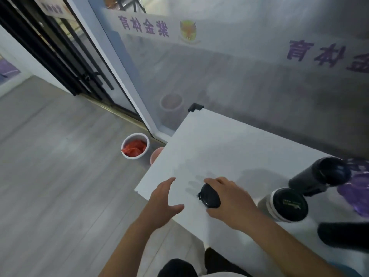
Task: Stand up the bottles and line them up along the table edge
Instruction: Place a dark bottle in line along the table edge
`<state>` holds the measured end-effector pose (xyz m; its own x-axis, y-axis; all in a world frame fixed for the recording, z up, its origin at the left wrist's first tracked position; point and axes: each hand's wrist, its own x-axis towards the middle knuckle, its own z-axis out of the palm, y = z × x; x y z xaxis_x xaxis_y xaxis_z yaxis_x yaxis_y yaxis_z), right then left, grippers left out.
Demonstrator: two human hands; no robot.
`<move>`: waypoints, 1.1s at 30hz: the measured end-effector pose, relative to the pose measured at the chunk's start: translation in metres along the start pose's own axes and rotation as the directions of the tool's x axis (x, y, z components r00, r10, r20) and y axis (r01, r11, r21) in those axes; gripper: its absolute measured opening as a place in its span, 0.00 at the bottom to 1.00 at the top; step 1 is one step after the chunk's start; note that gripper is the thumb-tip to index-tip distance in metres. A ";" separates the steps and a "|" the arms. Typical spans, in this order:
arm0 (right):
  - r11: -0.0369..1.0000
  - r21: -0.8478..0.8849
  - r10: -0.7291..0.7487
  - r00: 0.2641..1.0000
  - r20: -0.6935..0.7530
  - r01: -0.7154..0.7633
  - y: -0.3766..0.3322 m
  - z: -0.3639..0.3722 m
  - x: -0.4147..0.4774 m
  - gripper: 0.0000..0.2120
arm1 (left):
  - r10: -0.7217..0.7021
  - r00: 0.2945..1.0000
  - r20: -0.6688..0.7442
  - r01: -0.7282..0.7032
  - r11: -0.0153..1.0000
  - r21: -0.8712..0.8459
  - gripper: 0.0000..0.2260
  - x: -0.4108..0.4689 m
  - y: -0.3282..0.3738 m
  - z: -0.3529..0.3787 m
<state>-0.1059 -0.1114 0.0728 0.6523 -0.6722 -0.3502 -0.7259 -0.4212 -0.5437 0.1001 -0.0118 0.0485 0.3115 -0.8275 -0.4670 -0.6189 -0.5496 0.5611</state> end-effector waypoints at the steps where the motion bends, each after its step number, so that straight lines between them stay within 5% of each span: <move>1: 1.000 0.003 0.006 1.000 0.004 -0.006 0.001 -0.003 0.006 0.32 | 0.005 1.000 0.004 -0.005 1.000 0.002 0.38 0.009 -0.003 -0.004; 10: 0.973 0.128 0.210 0.963 -0.167 -0.190 0.005 -0.057 0.089 0.31 | 0.061 0.984 0.168 -0.092 0.979 0.182 0.35 0.112 -0.022 -0.029; 18: 0.948 0.139 0.316 0.882 -0.350 -0.285 -0.036 -0.097 0.200 0.31 | 0.216 0.936 0.279 -0.326 0.832 0.448 0.35 0.203 -0.047 -0.046; 23: 0.934 0.156 0.357 0.853 -0.381 -0.322 -0.059 -0.109 0.273 0.24 | 0.326 0.879 0.347 -0.460 0.771 0.440 0.35 0.232 -0.066 -0.057; 33: 0.892 0.236 0.451 0.774 -0.444 -0.384 -0.070 -0.113 0.346 0.30 | 0.417 0.757 0.503 -0.624 0.689 0.368 0.35 0.248 -0.098 -0.064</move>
<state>0.1457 -0.3831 0.0761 0.0809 -0.9807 -0.1778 -0.8470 0.0264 -0.5310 0.2845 -0.1708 -0.0783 -0.3851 -0.7980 -0.4635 -0.8863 0.1798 0.4268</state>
